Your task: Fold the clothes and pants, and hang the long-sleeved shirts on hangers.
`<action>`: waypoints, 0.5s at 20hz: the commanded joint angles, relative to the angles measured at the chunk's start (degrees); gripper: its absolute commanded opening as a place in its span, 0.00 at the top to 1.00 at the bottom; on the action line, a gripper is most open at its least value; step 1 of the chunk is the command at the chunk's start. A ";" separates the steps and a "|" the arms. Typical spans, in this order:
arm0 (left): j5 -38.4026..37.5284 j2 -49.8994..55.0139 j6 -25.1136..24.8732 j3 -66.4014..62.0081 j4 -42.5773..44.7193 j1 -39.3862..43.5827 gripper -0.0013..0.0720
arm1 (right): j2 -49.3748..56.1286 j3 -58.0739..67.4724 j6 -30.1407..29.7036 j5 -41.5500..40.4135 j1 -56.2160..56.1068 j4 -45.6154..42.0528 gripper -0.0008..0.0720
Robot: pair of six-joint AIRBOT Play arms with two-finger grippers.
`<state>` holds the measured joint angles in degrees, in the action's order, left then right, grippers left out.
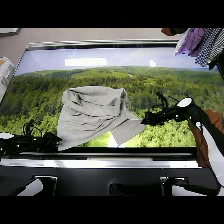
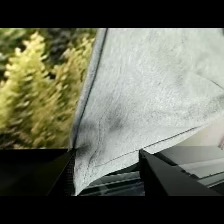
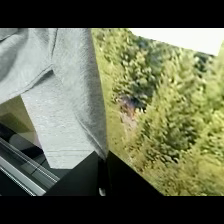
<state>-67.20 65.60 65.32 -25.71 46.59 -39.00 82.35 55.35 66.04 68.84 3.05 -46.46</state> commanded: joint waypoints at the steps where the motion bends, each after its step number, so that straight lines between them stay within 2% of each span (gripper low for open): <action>1: 1.22 -0.17 -0.63 0.24 0.09 0.17 0.37 | -2.47 0.04 0.87 0.07 -0.04 0.11 0.95; 6: -1.70 -2.58 0.24 -1.16 0.00 -4.83 0.37 | -4.46 0.04 1.31 0.04 -0.04 -0.61 0.95; 10: -1.77 0.26 0.68 -0.70 1.09 -3.80 0.37 | -4.57 0.04 1.53 -0.24 -0.04 -0.70 0.95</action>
<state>-68.42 64.58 65.54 -26.59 46.89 -42.98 78.11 55.35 67.13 68.90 3.05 -46.92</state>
